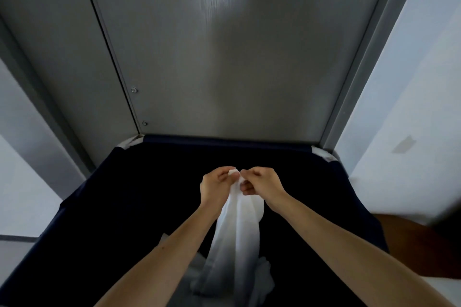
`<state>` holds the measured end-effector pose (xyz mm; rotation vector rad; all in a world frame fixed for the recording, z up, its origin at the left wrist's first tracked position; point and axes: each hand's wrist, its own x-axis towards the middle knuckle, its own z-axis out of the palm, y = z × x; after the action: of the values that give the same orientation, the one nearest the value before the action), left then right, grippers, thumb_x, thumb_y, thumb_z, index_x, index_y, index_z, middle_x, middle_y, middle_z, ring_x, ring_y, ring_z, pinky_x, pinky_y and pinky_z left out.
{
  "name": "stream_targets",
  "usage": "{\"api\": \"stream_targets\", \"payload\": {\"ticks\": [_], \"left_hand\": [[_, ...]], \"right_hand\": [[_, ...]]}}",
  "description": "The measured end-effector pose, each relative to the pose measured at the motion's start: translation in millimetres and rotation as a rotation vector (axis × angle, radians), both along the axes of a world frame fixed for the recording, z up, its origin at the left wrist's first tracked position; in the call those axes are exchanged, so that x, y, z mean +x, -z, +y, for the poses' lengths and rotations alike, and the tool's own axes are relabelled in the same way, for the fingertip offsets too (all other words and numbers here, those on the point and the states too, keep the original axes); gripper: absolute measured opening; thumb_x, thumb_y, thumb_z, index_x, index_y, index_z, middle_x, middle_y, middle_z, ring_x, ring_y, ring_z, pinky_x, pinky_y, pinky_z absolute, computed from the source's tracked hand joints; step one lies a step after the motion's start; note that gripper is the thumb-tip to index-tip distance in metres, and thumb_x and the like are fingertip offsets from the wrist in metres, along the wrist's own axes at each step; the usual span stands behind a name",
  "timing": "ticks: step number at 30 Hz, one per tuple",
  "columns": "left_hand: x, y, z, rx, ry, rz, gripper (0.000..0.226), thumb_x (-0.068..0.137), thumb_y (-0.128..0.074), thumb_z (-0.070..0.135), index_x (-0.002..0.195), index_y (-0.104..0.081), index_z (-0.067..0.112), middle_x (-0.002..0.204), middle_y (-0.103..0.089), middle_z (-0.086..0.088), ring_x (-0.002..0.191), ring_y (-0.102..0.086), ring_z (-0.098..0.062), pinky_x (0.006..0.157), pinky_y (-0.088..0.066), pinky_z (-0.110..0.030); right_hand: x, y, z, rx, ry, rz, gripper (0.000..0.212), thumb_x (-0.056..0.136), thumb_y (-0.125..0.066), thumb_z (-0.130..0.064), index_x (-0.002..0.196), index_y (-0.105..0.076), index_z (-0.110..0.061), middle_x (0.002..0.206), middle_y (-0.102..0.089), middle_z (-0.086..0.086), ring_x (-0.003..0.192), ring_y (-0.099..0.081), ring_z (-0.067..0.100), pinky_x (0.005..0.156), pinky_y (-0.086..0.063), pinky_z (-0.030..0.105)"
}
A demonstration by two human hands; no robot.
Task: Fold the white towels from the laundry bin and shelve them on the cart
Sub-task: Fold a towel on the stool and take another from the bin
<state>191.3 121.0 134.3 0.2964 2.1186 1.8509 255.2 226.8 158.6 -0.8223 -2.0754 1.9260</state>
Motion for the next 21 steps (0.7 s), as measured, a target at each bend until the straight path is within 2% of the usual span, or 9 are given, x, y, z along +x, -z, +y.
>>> {"api": "stream_targets", "payload": {"ticks": [4,8,10,12,14,16,19,21], "left_hand": [[4,1,-7,0.038,0.105,0.004,0.018,0.085,-0.068,0.018,0.087,-0.067,0.037,0.088,-0.072,0.001,0.09,-0.068,-0.017,0.083,-0.054,-0.032],[9,3,-10,0.042,0.199,-0.01,0.032,0.079,-0.074,0.016,0.1,-0.061,0.036,0.093,-0.073,-0.001,0.089,-0.069,-0.013,0.083,-0.054,-0.026],[10,4,-8,0.009,0.208,0.012,0.034,0.079,-0.075,0.015,0.104,-0.061,0.033,0.091,-0.072,-0.007,0.087,-0.07,-0.018,0.082,-0.056,-0.029],[10,4,-9,-0.015,0.203,0.03,0.032,0.079,-0.074,0.015,0.1,-0.06,0.036,0.091,-0.071,-0.013,0.087,-0.069,-0.023,0.084,-0.056,-0.034],[11,5,-8,-0.02,0.201,0.028,0.032,0.079,-0.075,0.016,0.099,-0.06,0.036,0.091,-0.071,-0.012,0.088,-0.069,-0.025,0.085,-0.056,-0.037],[12,6,-7,-0.036,0.209,0.039,0.031,0.079,-0.074,0.018,0.106,-0.063,0.029,0.089,-0.072,-0.008,0.086,-0.069,-0.022,0.083,-0.056,-0.036],[11,6,-6,-0.062,0.181,0.056,0.03,0.08,-0.074,0.022,0.108,-0.066,0.026,0.083,-0.071,-0.004,0.081,-0.068,-0.02,0.078,-0.057,-0.034],[10,4,-7,-0.07,0.179,0.064,0.026,0.081,-0.072,0.019,0.105,-0.066,0.026,0.085,-0.071,-0.003,0.082,-0.068,-0.02,0.079,-0.057,-0.035]], "right_hand": [[2,-1,-2,-0.004,-0.005,0.002,0.021,0.091,-0.059,-0.019,0.077,-0.067,-0.005,0.066,-0.067,0.009,0.061,-0.066,0.015,0.059,-0.053,0.022],[4,1,-2,0.001,-0.023,-0.025,0.024,0.095,-0.051,-0.017,0.08,-0.066,-0.006,0.072,-0.068,0.008,0.066,-0.068,0.017,0.066,-0.057,0.027],[5,3,-3,-0.007,-0.017,-0.043,0.025,0.096,-0.048,-0.019,0.081,-0.066,-0.009,0.073,-0.068,0.008,0.068,-0.068,0.017,0.067,-0.057,0.027],[8,3,-3,-0.03,-0.022,-0.057,0.025,0.097,-0.047,-0.023,0.085,-0.065,-0.011,0.077,-0.069,0.008,0.071,-0.069,0.017,0.065,-0.055,0.024],[9,1,-2,-0.054,-0.024,-0.072,0.026,0.096,-0.047,-0.026,0.092,-0.067,-0.01,0.081,-0.069,0.006,0.075,-0.068,0.015,0.065,-0.053,0.021],[10,-1,-2,-0.036,-0.05,-0.089,0.028,0.096,-0.047,-0.029,0.098,-0.068,-0.01,0.087,-0.068,0.001,0.08,-0.066,0.012,0.066,-0.052,0.02],[10,-3,-3,0.053,-0.133,-0.127,0.029,0.096,-0.045,-0.034,0.099,-0.069,-0.019,0.099,-0.067,-0.006,0.086,-0.06,0.007,0.074,-0.051,0.02],[12,-6,0,0.14,-0.19,-0.143,0.027,0.096,-0.046,-0.036,0.094,-0.071,-0.024,0.089,-0.065,-0.012,0.085,-0.058,0.005,0.076,-0.047,0.022]]}}
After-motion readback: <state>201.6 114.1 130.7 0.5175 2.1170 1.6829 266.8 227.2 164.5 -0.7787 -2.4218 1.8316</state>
